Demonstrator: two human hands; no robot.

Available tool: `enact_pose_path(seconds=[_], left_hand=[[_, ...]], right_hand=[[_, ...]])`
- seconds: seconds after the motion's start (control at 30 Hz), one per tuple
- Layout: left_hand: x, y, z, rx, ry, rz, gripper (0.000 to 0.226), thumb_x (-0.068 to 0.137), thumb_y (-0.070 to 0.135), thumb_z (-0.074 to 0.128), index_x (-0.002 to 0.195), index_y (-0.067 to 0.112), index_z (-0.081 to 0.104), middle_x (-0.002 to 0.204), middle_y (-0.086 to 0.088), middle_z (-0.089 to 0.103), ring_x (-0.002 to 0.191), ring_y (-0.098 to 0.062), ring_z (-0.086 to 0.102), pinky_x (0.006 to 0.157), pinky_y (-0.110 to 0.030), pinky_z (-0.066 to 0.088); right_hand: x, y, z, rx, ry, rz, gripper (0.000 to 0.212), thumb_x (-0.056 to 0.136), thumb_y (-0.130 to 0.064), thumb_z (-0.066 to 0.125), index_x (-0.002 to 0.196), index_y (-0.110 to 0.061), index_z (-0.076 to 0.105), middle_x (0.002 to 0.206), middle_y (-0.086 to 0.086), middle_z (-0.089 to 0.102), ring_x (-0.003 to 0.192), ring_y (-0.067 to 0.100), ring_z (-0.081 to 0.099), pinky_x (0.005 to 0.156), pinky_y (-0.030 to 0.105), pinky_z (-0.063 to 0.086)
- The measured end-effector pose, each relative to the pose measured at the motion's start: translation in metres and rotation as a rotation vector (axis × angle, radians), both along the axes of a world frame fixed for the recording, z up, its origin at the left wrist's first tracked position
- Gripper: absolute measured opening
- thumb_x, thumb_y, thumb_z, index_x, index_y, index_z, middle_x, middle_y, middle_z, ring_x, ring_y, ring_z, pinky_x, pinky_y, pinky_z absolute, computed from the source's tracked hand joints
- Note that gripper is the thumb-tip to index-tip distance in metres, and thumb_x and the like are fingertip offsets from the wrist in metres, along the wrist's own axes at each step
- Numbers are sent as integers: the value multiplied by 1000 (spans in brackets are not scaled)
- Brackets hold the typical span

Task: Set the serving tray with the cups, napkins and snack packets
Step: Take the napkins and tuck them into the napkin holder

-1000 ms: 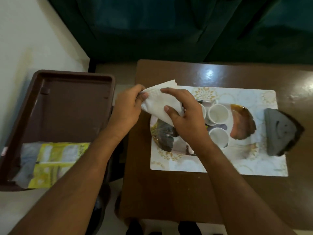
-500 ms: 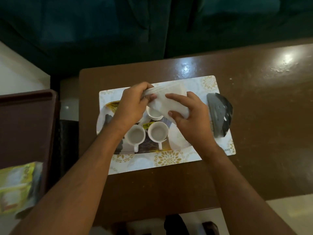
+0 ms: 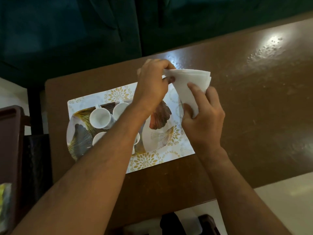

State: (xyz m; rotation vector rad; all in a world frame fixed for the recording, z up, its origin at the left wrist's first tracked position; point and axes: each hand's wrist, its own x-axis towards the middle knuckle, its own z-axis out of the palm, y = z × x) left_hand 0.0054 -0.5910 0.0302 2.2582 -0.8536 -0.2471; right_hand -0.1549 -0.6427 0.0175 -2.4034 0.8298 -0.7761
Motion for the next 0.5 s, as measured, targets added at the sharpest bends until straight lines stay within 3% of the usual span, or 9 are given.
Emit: enact_pose_path(seconds=[0.1,0.27,0.5], left_hand=[[-5,-20,-7,3,-36,-35,20,89,19,79,109,18,75,116,3,70,115,-18,58,102,-33,43],[-12,-35,-23,16,-35,-95,20,90,16,78,110,14,75,115,-3,69,108,-17,62,95,-27,50],[-12,-36,-47,122,-10,-95,22,92,8,74,113,15,76,115,-4,70,99,-11,58,80,-17,39]], right_hand=[[-5,-9,-3,-51,11,-53,53,80,7,72,132,-3,67,105,18,62,90,26,62,70,34,59],[-10,-15,-11,-52,86,-85,51,81,7,69,131,-4,67,107,17,62,89,25,62,67,33,56],[-11,-16,-26,10,141,-20,48,84,3,67,131,-8,67,110,14,63,90,27,63,70,41,59]])
